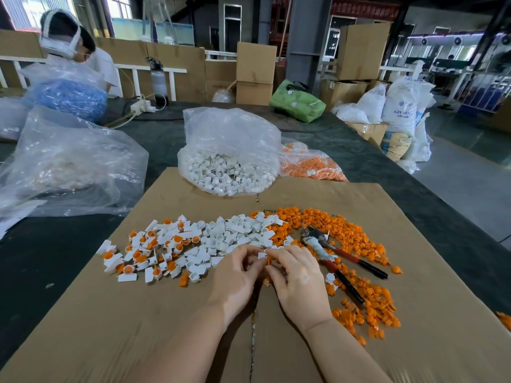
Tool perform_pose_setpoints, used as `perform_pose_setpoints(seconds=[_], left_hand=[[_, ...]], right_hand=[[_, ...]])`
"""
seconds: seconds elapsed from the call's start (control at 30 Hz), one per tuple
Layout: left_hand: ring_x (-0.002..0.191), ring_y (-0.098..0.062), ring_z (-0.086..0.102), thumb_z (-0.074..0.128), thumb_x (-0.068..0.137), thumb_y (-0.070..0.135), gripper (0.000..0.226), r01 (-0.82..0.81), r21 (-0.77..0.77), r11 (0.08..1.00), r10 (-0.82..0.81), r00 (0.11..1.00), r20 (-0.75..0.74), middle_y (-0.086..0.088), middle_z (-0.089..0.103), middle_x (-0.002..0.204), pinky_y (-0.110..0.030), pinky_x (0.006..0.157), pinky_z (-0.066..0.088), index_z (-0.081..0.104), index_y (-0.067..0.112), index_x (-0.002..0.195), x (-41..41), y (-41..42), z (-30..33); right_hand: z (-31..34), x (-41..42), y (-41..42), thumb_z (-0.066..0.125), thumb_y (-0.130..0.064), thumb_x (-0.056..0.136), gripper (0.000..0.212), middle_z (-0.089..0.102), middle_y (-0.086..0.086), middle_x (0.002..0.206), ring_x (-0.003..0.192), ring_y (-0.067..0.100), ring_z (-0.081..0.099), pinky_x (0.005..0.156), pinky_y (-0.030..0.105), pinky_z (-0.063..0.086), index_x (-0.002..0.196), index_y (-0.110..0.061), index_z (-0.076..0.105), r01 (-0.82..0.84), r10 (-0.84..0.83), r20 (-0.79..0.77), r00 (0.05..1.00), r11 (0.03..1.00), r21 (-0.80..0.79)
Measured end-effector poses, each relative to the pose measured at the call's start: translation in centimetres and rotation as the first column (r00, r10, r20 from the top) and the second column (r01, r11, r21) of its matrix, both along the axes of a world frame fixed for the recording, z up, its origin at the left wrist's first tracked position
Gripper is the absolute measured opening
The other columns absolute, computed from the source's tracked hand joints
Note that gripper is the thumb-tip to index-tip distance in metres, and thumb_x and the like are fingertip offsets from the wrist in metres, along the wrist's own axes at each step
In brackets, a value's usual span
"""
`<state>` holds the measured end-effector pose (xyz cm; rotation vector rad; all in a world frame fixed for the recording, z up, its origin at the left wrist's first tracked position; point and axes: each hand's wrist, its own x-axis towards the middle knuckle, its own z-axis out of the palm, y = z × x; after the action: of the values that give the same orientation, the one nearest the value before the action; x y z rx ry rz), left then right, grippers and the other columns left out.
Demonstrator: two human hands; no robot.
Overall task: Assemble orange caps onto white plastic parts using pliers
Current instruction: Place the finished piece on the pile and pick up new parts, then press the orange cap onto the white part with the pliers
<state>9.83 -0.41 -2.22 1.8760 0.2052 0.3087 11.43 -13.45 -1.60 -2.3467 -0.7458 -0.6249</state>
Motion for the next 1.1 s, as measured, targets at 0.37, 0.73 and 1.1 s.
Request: perform_pose_setpoints(seconds=[0.37, 0.73, 1.1], left_hand=[[0.071, -0.008, 0.057, 0.063, 0.089, 0.024, 0.004, -0.067, -0.045, 0.997, 0.064, 0.996, -0.06, 0.0, 0.064, 0.079, -0.006, 0.056, 0.041, 0.06, 0.026, 0.09, 0.6, -0.3, 0.0], [0.062, -0.011, 0.055, 0.063, 0.089, 0.015, 0.002, -0.118, -0.293, 0.949, 0.085, 0.989, -0.124, -0.002, 0.06, 0.067, -0.022, 0.059, 0.047, 0.063, 0.016, 0.09, 1.5, -0.3, 1.0], [0.044, -0.006, 0.05, 0.06, 0.09, 0.005, 0.003, -0.183, -0.547, 0.817, 0.116, 0.981, -0.154, -0.006, 0.059, 0.066, -0.015, 0.04, 0.039, 0.063, 0.005, 0.091, 2.3, 0.1, 3.3]], right_hand=[[2.9, 2.7, -5.9, 0.044, -0.048, 0.087, 0.053, 0.04, 0.005, 0.138, 0.13, 0.027, 0.032, 0.109, 0.051, 0.018, 0.133, -0.021, 0.04, 0.447, -0.677, -0.361, 0.642, 0.712, -0.541], [4.6, 3.7, -5.8, 0.046, -0.049, 0.087, 0.047, 0.047, 0.01, 0.122, 0.116, 0.03, 0.042, 0.096, 0.04, 0.04, 0.119, -0.014, 0.048, 0.417, -0.64, -0.325, 0.697, 0.729, -0.543], [8.0, 0.6, -2.7, 0.051, -0.023, 0.086, 0.029, 0.038, -0.001, 0.05, 0.052, 0.015, 0.04, 0.052, 0.028, 0.031, 0.061, -0.015, 0.04, 0.03, 0.076, -0.905, 0.419, 0.995, 0.097]])
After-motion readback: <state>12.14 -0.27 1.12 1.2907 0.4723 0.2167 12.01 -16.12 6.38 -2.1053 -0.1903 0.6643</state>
